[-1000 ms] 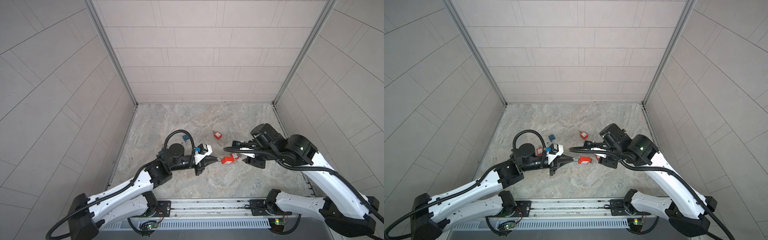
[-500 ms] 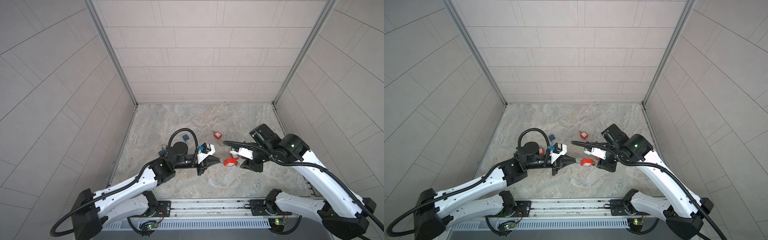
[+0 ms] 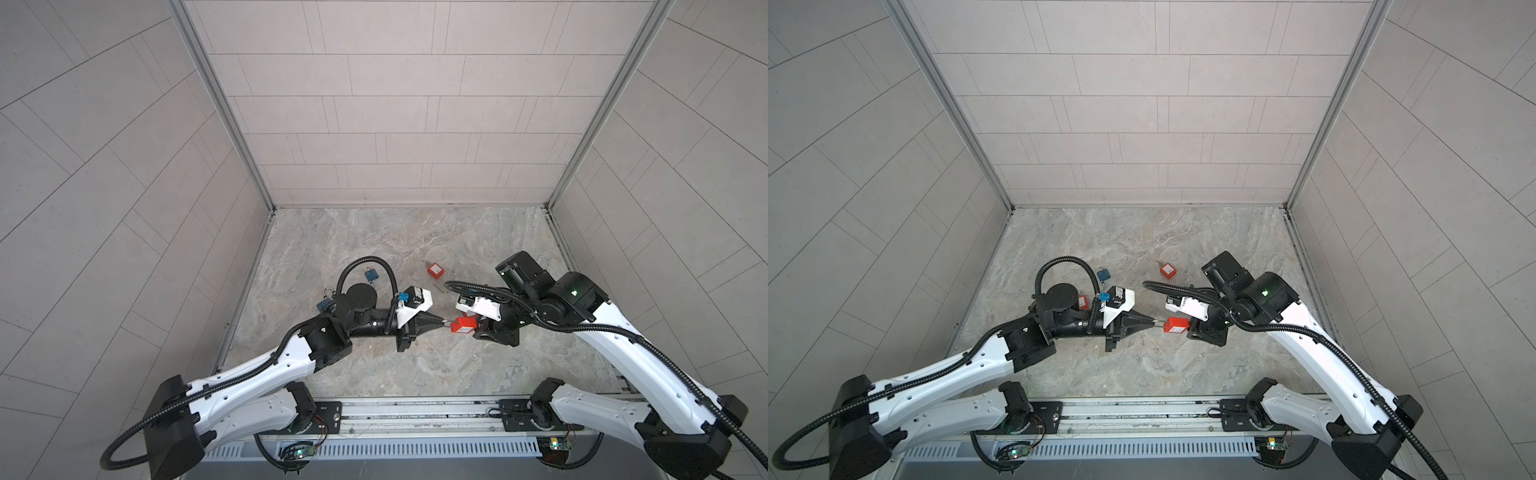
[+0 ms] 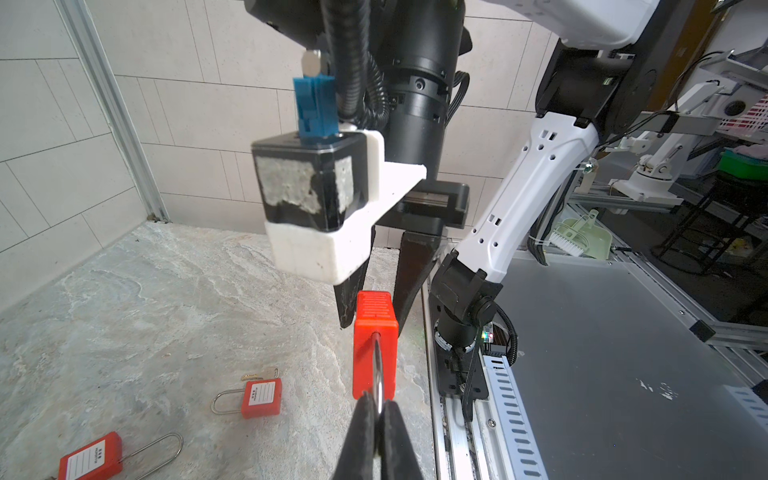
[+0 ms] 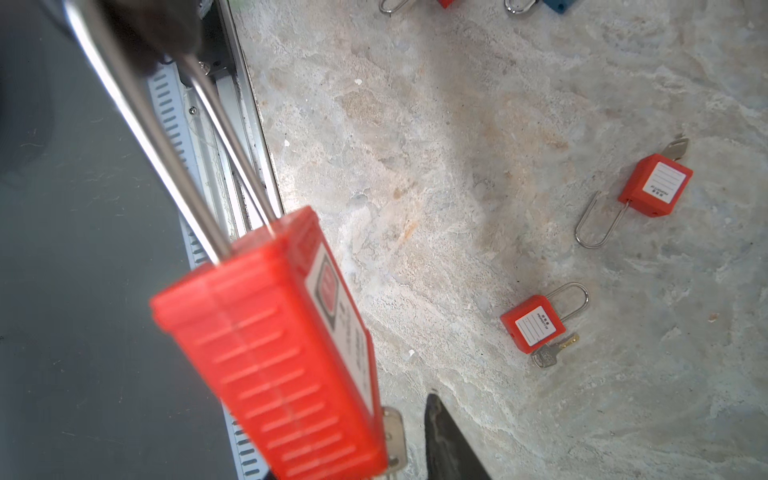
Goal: Lock with the key
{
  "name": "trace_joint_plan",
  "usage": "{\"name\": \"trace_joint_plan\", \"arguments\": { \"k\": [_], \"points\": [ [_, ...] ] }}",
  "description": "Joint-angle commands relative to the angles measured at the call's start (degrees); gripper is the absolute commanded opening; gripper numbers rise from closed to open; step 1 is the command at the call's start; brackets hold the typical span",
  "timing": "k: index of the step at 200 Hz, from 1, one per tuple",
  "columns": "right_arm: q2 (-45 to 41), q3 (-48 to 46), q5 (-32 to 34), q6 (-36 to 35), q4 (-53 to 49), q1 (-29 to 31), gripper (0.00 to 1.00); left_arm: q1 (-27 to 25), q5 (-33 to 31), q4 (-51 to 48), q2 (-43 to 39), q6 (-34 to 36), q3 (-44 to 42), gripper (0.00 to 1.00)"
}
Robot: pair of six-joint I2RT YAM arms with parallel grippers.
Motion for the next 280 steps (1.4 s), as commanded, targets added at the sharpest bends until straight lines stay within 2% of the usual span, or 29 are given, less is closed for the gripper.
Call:
{"name": "trace_joint_plan", "arguments": {
  "k": [1,31,48,74,101,129,157,187,213,234,257,280],
  "points": [
    [-2.98,-1.78,-0.84,-2.04,3.56,-0.28,0.4,-0.78,0.49,3.48,-0.07,-0.35,2.77,0.0],
    [-8.47,-6.46,0.21,-1.8,11.5,-0.27,0.41,-0.81,-0.85,4.26,-0.3,-0.78,2.72,0.0],
    [-10.78,-6.6,2.87,0.05,12.38,-0.26,0.56,-0.8,-0.78,4.62,-0.3,-0.88,2.72,0.0],
    [-9.06,-1.74,4.28,-0.95,2.56,-1.1,0.69,-0.8,-0.6,4.97,-0.29,-0.55,2.77,0.0],
    [-4.32,3.07,1.56,-2.5,-7.67,-1.73,0.7,-0.8,0.83,4.66,-0.06,-0.42,3.29,0.0],
    [-2.33,4.11,1.35,-4.05,-7.91,-1.83,0.64,-0.8,2.81,2.88,0.44,-0.26,4.31,0.0],
    [0.87,6.44,0.21,-6.43,-9.14,-2.15,0.52,-0.8,3.88,2.06,0.71,-0.26,4.98,0.0],
    [1.41,7.59,-2.9,-7.78,-8.86,-2.36,0.51,-0.8,4.23,1.62,1.45,-0.2,5.54,0.0],
    [0.65,5.45,-5.02,-7.44,-6.36,-2.32,0.46,-0.8,4.16,1.98,2.12,-0.17,6.06,0.0],
    [-0.81,2.4,-5.81,-5.68,-3.0,-2.37,0.36,-0.8,3.18,3.79,2.29,-1.07,5.72,0.0],
    [-2.73,0.01,-7.31,-4.31,-1.24,-2.28,0.35,-0.8,2.51,5.26,2.4,-1.56,5.37,0.0],
    [-4.55,-0.88,-5.2,-4.44,-0.51,-2.34,0.34,-0.8,1.98,6.04,2.4,-1.93,5.02,0.0]
  ]
}}
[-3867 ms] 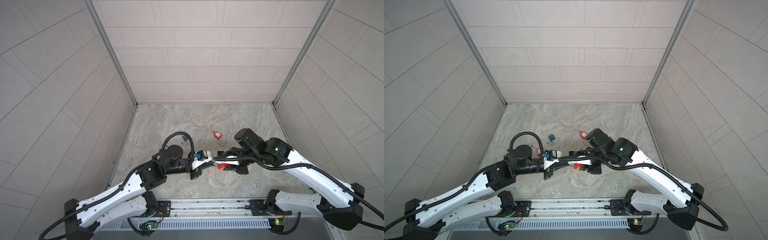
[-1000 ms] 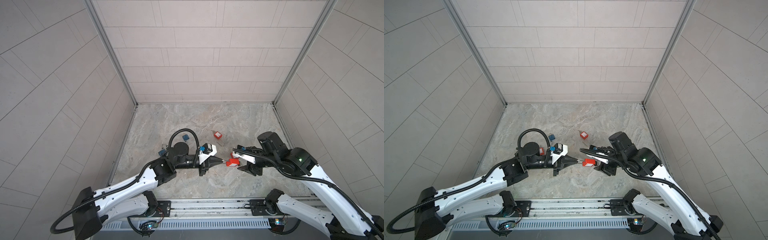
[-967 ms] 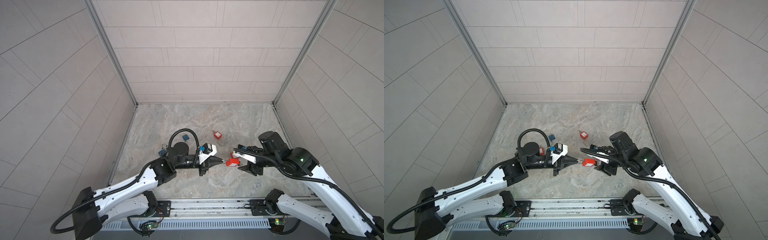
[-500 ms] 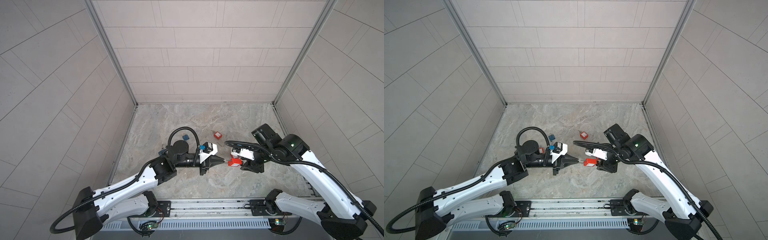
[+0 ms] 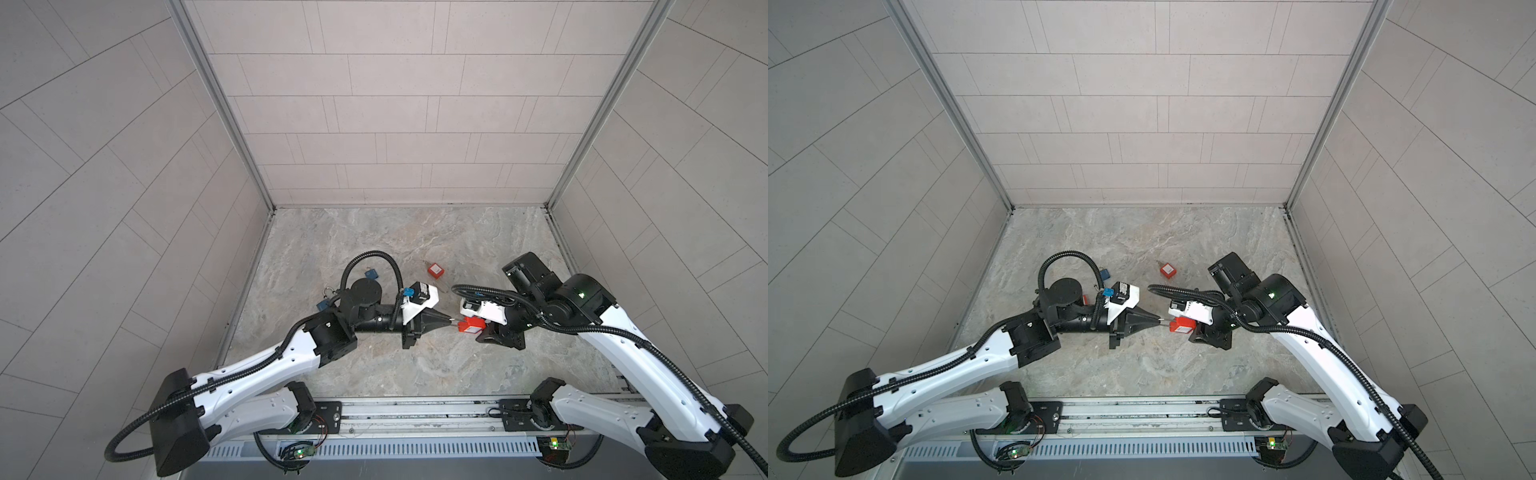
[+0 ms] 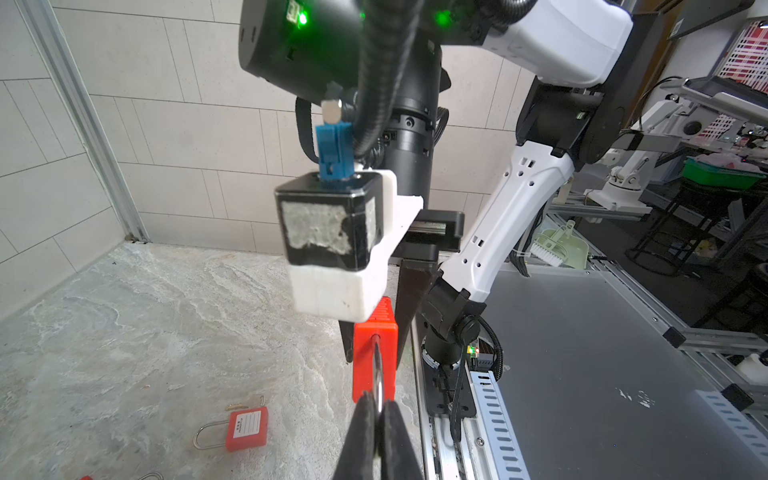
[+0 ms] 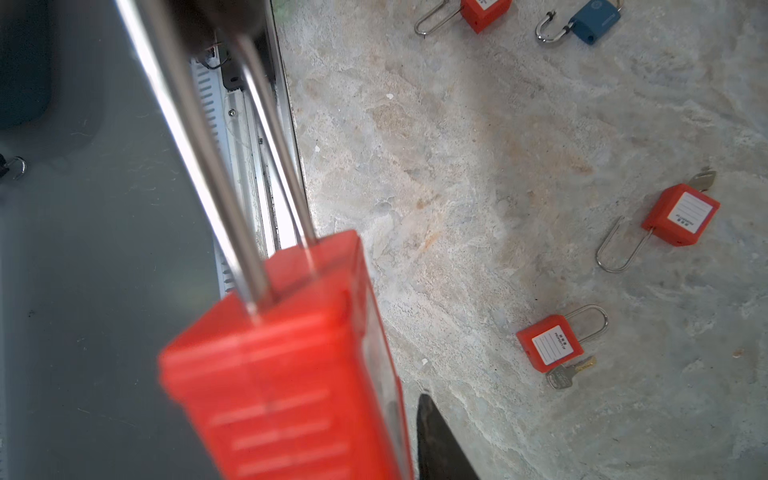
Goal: Lock with the key
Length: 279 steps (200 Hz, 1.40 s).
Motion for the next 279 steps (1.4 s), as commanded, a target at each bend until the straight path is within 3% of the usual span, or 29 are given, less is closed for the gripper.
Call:
{"name": "trace_joint_plan", "arguments": {
  "k": [1,53,133,150,186,198,237,252,279],
  "points": [
    [-2.68,-0.58,0.08,0.25,1.69,-0.12,0.34,-0.24,-0.17,4.7,-0.35,-0.75,1.32,0.0],
    [-7.76,-4.57,5.36,1.23,10.3,0.09,0.23,-0.24,-0.68,5.19,0.78,-1.77,1.43,0.0],
    [-13.11,-10.36,19.07,-1.13,20.55,5.33,0.23,-0.24,-0.7,5.92,2.09,-2.75,1.41,0.0],
    [-12.89,-9.75,22.83,-2.64,19.89,8.24,0.3,-0.24,-0.55,6.2,2.11,-2.86,1.36,0.0],
    [-13.11,-6.39,22.64,-2.18,13.53,8.34,0.61,-0.24,-0.84,6.58,0.99,-1.94,0.85,0.0],
    [-11.89,-4.47,21.17,-1.23,8.57,8.4,0.65,-0.24,-0.65,5.74,0.7,-1.26,1.15,0.0],
    [-10.2,-0.18,18.37,1.66,-0.84,8.29,0.63,-0.24,0.54,4.62,0.48,-0.95,1.27,0.0],
    [-10.21,0.9,18.22,2.0,-1.38,8.22,0.54,-0.28,1.09,3.75,0.36,-0.78,1.45,0.0],
    [-8.58,2.82,19.03,0.41,-3.13,7.76,0.48,-0.67,1.8,2.99,0.21,-0.42,1.61,0.0]
  ]
}}
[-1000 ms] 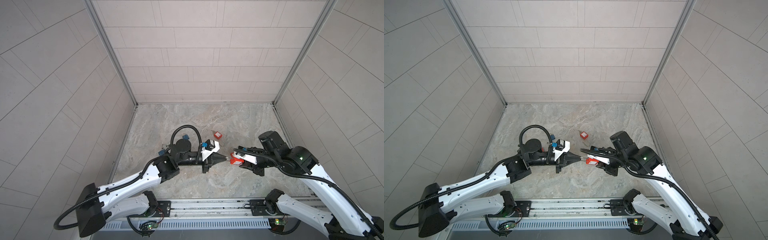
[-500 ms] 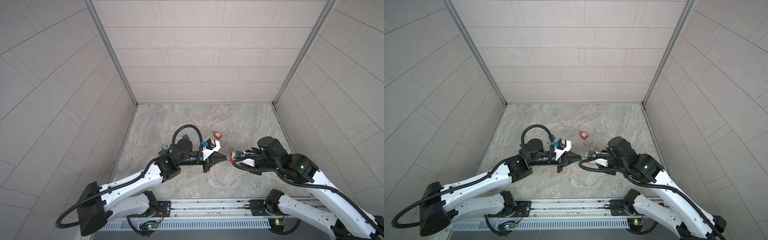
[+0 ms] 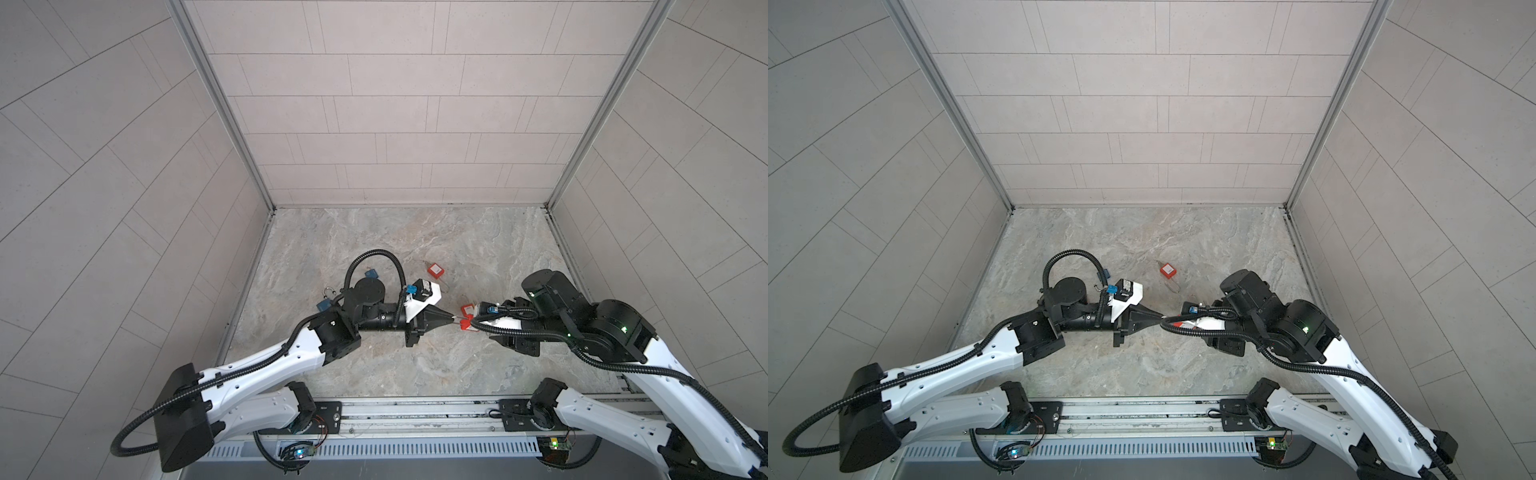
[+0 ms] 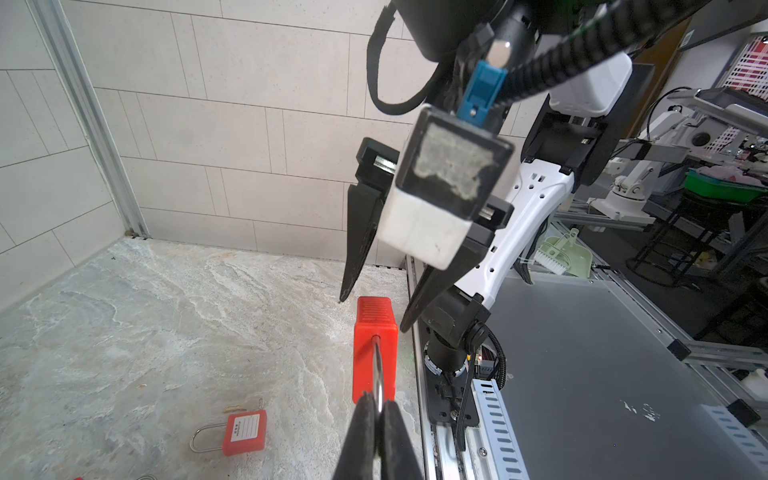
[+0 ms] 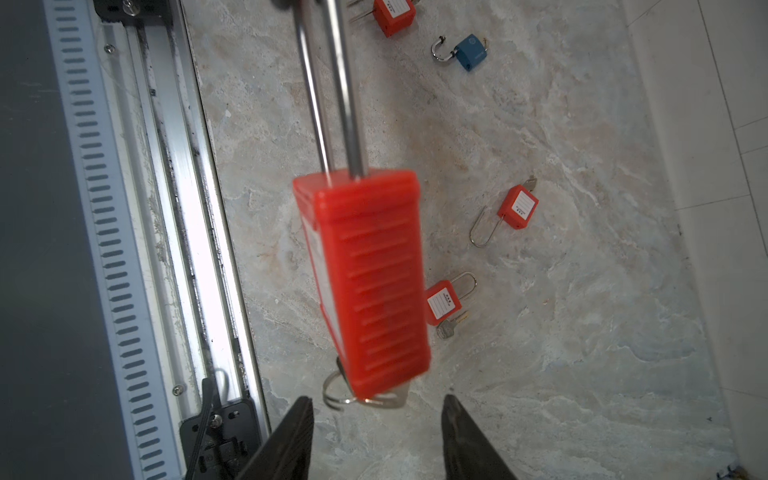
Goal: Lock with the key
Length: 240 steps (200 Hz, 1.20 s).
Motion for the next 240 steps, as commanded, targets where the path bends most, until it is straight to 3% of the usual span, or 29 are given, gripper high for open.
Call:
{"name": "trace_joint_plan", "arguments": {
  "k": [1,42,138,164,240],
  "points": [
    [0.89,2.3,-0.02,-0.6,-4.34,-0.46,0.48,-0.61,1.95,1.11,-1.73,0.99,1.7,0.0],
    [2.69,4.93,-2.84,-1.1,-5.13,-1.27,0.44,-1.56,2.43,-0.85,-2.05,2.27,2.01,0.0],
    [4.92,1.57,-12.06,0.87,-6.5,-1.3,0.33,-2.36,1.7,-1.55,-2.33,3.32,3.03,0.0],
    [3.26,-0.68,-7.79,-0.58,-3.15,-1.3,0.22,-2.44,1.33,-1.14,-2.32,3.27,3.18,0.0],
    [-0.45,-2.24,-5.61,-1.41,4.48,-1.36,0.17,-2.58,0.19,1.09,-2.15,1.65,2.18,0.0]
  ]
}}
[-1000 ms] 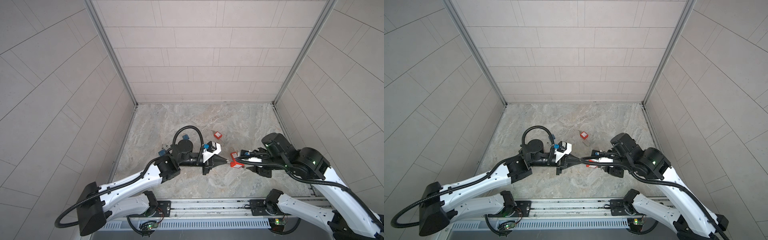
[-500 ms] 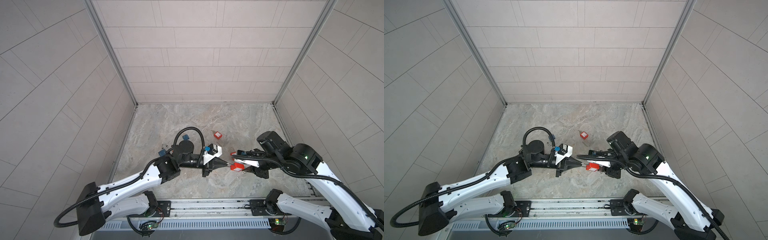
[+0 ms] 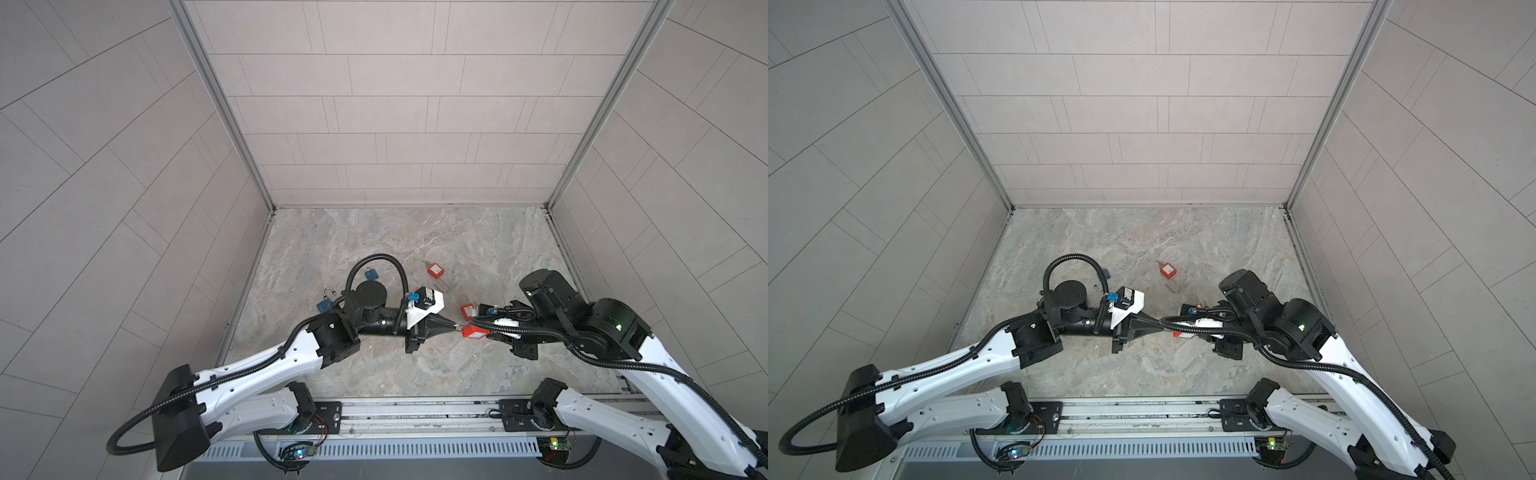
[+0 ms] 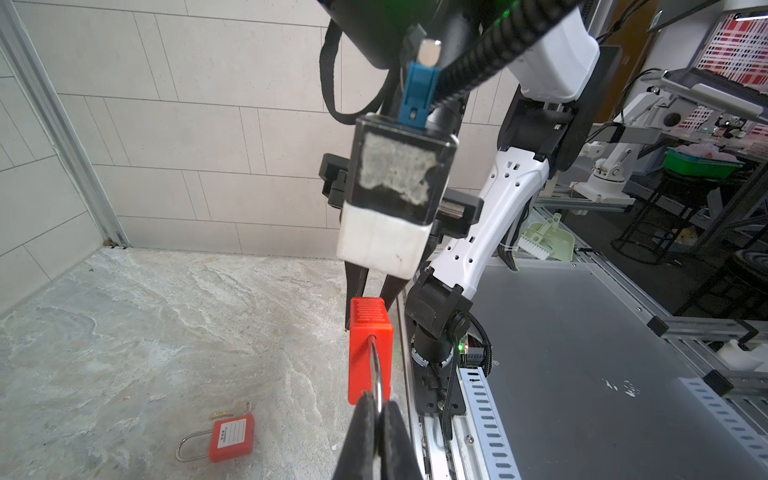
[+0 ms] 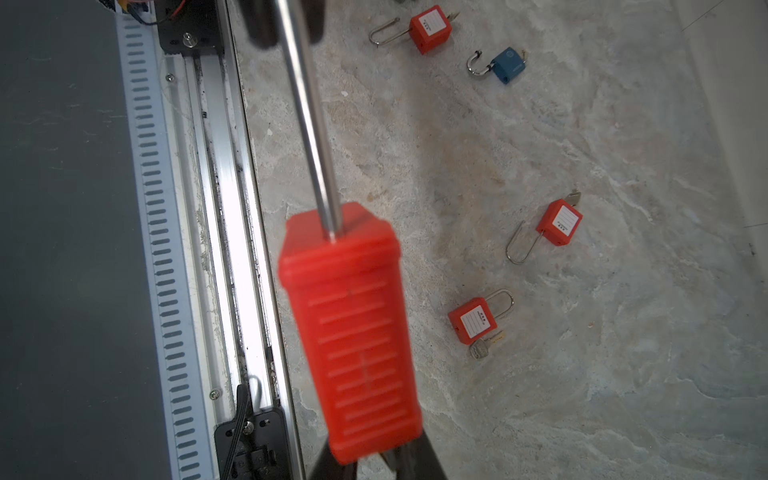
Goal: Lock with the key
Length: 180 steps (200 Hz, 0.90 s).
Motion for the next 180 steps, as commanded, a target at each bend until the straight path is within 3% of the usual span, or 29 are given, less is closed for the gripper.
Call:
{"name": "trace_joint_plan", "arguments": {
  "k": [1,53,85,95,112,127,150,180],
  "points": [
    [-0.46,-0.56,0.57,-1.3,3.1,-0.25,0.17,-0.36,0.1,3.43,-1.16,-0.6,1.36,0.0],
    [-4.11,-3.67,7.88,-2.13,8.03,-0.16,0.15,-0.4,-0.97,3.71,-0.92,-1.64,0.95,0.0],
    [-5.35,-4.22,7.09,-2.79,7.94,-0.24,0.15,-0.38,-0.43,5.01,0.16,-2.42,1.25,0.0],
    [-5.53,-4.06,7.31,-3.07,7.52,-0.21,0.18,-0.34,-0.44,5.65,0.21,-2.75,1.05,0.0],
    [-6.12,-3.54,8.16,-2.47,6.99,-0.2,0.35,-0.38,-0.2,5.78,0.27,-2.65,1.12,0.0],
    [-5.86,-2.89,7.86,-2.38,5.26,-0.25,0.39,-0.35,0.27,5.37,0.37,-2.53,1.37,0.0],
    [-2.82,-0.96,4.76,-1.94,0.64,-0.25,0.37,-0.42,1.53,4.92,0.73,-2.86,1.62,0.0],
    [-0.92,-0.93,1.28,-1.62,0.12,-0.24,0.27,-0.42,1.84,5.14,0.62,-2.85,1.63,0.0]
  ]
}}
